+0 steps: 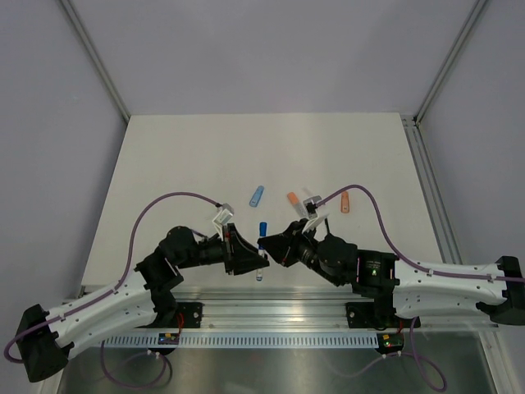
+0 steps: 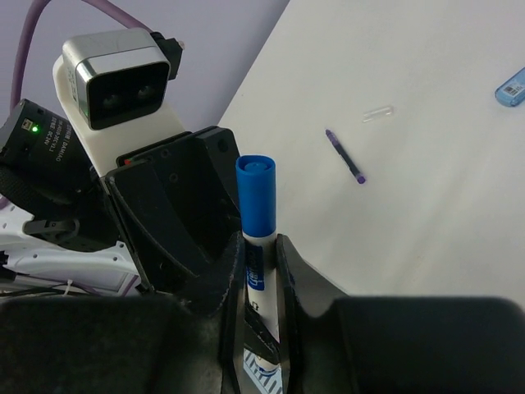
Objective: Insert the pens into the pen caps
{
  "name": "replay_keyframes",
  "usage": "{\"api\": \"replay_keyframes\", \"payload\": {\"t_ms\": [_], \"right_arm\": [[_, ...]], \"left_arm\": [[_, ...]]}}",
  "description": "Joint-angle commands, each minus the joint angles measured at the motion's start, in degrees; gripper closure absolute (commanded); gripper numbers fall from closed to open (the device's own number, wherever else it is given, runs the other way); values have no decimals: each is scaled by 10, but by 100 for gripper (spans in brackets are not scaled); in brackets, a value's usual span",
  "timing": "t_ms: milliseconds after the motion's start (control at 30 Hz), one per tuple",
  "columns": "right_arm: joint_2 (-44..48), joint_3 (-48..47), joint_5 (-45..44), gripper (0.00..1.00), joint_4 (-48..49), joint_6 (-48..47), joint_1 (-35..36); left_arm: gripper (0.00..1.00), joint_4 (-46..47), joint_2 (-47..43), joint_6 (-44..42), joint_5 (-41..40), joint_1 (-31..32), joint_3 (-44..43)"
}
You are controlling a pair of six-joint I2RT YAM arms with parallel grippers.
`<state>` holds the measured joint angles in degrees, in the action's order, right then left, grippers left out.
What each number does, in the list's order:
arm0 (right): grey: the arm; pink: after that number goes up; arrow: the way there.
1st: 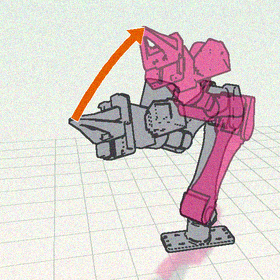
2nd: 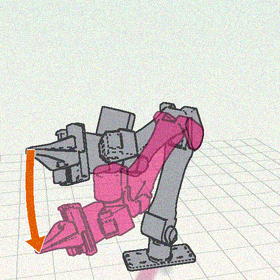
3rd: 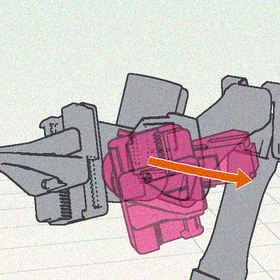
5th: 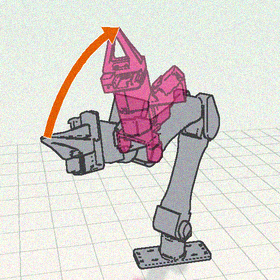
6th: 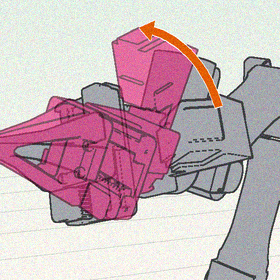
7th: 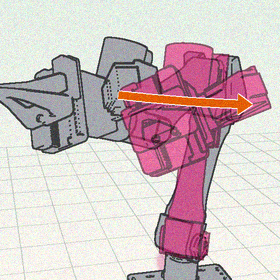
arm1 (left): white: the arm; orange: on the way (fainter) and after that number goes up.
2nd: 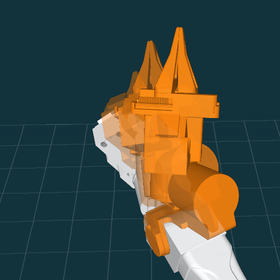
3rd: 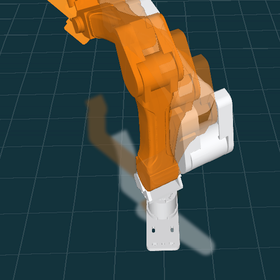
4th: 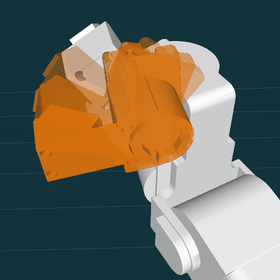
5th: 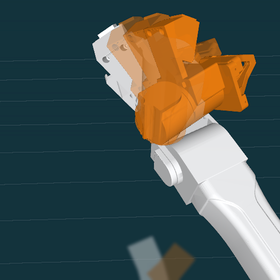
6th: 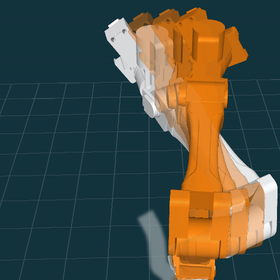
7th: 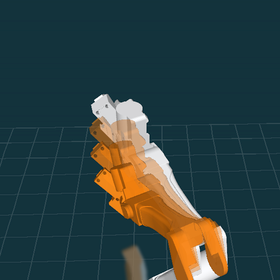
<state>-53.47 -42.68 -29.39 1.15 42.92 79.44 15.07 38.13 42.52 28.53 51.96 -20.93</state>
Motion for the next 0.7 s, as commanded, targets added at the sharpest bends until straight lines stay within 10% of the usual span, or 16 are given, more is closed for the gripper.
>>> {"api": "replay_keyframes", "payload": {"t_ms": [0,167,267,500,667], "right_arm": [[21,4,-10,100,37,9,-2],[26,1,-11,99,34,-21,-2],[28,-7,-5,94,25,-35,-2],[45,-47,-9,36,-70,-56,-2],[64,-68,-8,26,-84,-110,-7]], "left_arm": [[66,25,5,-11,-1,2,4],[76,27,27,-12,11,2,-1],[100,32,44,-15,16,2,-3],[100,29,39,-26,10,3,-8],[100,32,35,-24,12,5,-5]]}}
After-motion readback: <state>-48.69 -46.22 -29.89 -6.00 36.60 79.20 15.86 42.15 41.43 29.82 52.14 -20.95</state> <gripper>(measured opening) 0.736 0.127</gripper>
